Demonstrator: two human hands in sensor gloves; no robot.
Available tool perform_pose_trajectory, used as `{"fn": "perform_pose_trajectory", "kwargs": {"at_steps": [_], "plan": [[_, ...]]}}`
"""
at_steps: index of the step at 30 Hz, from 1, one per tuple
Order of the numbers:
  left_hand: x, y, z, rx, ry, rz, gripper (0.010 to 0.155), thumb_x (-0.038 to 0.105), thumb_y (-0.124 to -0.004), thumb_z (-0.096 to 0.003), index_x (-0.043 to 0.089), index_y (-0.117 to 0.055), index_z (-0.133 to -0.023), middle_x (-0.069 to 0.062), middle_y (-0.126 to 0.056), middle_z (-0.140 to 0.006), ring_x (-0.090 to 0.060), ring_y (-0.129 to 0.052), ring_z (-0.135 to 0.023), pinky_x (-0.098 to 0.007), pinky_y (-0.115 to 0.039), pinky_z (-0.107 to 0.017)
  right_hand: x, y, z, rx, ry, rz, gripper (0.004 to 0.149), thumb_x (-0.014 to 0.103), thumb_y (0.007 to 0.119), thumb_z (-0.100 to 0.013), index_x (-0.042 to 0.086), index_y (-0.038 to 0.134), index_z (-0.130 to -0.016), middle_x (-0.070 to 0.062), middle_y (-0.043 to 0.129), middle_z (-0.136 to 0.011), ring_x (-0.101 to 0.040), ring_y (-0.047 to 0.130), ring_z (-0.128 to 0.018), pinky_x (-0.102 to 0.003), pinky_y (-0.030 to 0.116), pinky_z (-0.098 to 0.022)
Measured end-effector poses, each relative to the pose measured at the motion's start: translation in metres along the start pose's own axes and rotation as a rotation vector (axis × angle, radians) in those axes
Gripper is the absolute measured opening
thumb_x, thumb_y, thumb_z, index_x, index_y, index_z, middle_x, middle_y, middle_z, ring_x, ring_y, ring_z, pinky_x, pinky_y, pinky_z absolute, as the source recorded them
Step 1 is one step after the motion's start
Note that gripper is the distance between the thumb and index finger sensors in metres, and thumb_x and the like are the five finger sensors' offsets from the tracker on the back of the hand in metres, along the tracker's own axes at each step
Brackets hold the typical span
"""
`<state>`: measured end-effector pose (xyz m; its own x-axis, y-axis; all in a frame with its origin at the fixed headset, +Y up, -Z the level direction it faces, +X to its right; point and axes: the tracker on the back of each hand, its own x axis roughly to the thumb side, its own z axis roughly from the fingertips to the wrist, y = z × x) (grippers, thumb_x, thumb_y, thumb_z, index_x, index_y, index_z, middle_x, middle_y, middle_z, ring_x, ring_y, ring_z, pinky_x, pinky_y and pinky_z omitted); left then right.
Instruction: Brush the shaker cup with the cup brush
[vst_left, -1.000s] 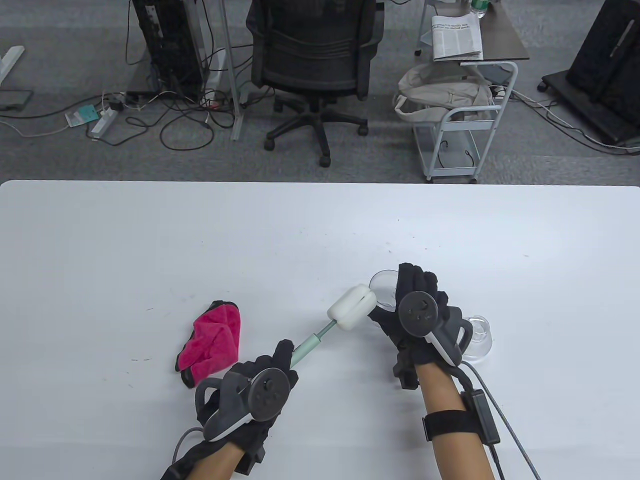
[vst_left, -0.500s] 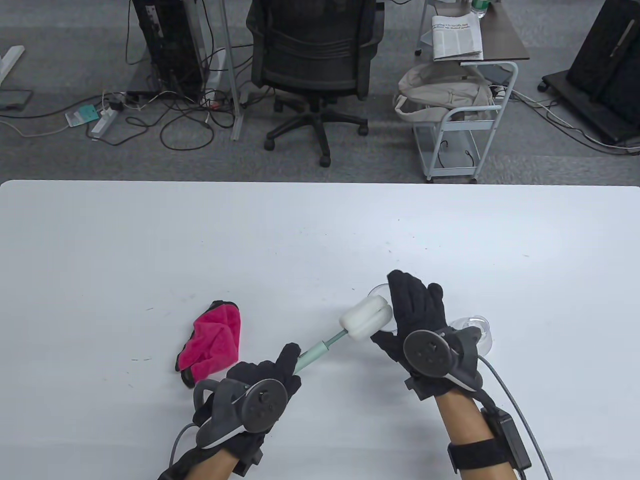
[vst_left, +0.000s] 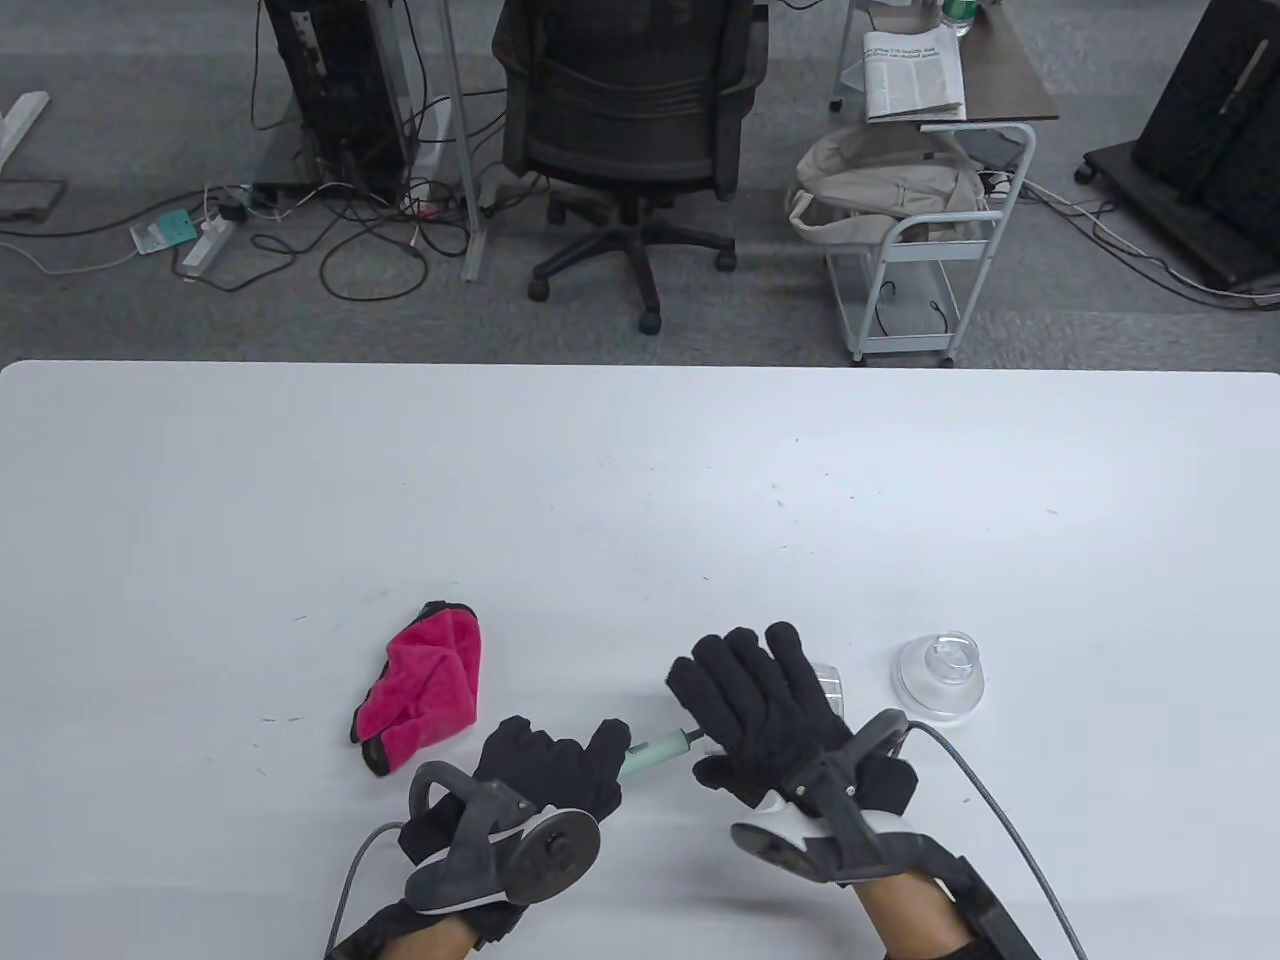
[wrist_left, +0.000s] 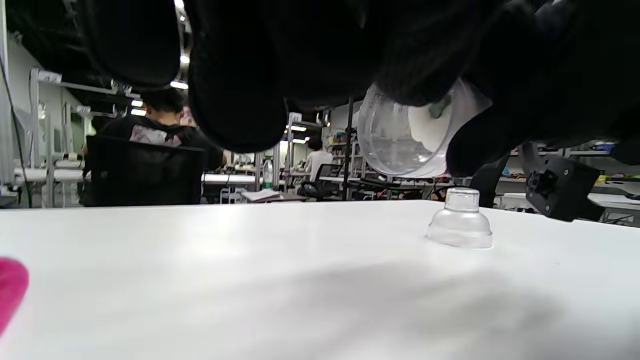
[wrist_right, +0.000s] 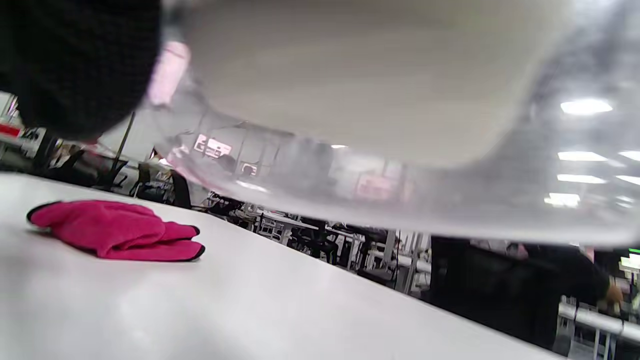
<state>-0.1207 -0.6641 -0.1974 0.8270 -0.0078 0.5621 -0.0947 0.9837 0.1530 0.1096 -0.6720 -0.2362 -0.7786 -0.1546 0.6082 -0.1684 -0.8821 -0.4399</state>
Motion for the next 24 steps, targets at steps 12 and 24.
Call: {"fn": "perform_pose_trajectory", "kwargs": {"at_steps": [12, 24], "plan": [[-0.016, -0.001, 0.002, -0.014, 0.048, 0.008, 0.055, 0.042, -0.083, -0.0524, 0.02, -0.069, -0.101, 0.002, -0.098, -0.052, -0.024, -0.105, -0.049, -0.054, -0.087, -0.048, 0.019, -0.008, -0.003, 0.275, -0.021, -0.114, 0.094, 0.036, 0.081, -0.047, 0.019, 0.012, -0.108, -0.018, 0.033, -0.118, -0.052, 0.048, -0.11, -0.067, 0.045, -0.079], [-0.017, 0.0, 0.005, 0.036, 0.006, 0.005, 0.055, 0.042, -0.083, -0.0523, 0.02, -0.069, -0.101, 0.001, -0.098, -0.051, -0.024, -0.103, -0.048, -0.056, -0.083, -0.053, -0.004, -0.006, 0.001, 0.219, 0.101, -0.238, 0.086, 0.057, 0.067, -0.048, 0.026, 0.019, -0.112, -0.021, 0.042, -0.117, -0.052, 0.064, -0.1, -0.069, 0.055, -0.073]]}}
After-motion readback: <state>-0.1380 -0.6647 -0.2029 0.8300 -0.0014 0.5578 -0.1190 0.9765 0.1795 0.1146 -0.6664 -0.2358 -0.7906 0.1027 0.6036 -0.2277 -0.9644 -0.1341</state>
